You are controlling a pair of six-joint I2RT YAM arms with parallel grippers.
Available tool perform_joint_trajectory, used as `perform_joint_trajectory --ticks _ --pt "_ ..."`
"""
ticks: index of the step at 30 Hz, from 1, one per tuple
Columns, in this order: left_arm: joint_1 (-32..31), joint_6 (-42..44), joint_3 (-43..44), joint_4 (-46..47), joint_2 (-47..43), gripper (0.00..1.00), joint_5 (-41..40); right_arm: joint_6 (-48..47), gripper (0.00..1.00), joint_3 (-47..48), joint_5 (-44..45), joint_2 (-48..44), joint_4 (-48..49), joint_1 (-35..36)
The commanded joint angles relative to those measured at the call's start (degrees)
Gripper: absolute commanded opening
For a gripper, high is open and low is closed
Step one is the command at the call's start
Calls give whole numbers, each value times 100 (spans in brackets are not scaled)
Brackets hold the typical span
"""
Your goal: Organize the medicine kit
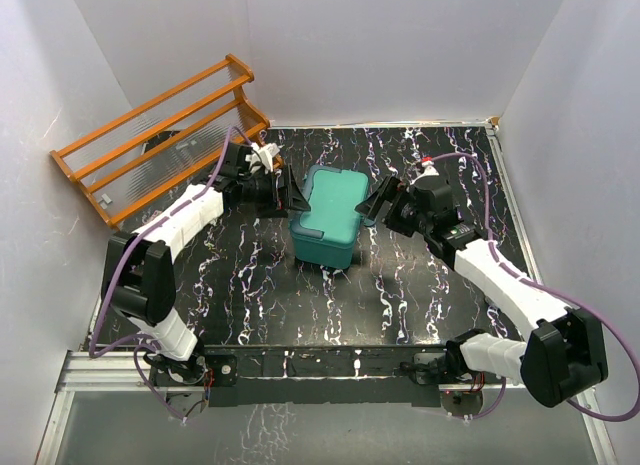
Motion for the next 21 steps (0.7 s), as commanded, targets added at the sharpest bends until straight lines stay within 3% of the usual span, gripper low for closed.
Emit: perform_joint_trajectory --ticks 1,4,13,21 --pt "-13 435 581 -274 -16 89 23 35 91 97 720 -37 265 -111" --pt "4 475 891 -263 280 90 100 81 98 107 763 136 474 -156" --pt "22 467 1372 -343 977 87 540 496 98 -62 -234 827 1263 -459" --pt "17 549 1315 -552 1075 84 341 952 90 -125 -774 1181 1541 -477"
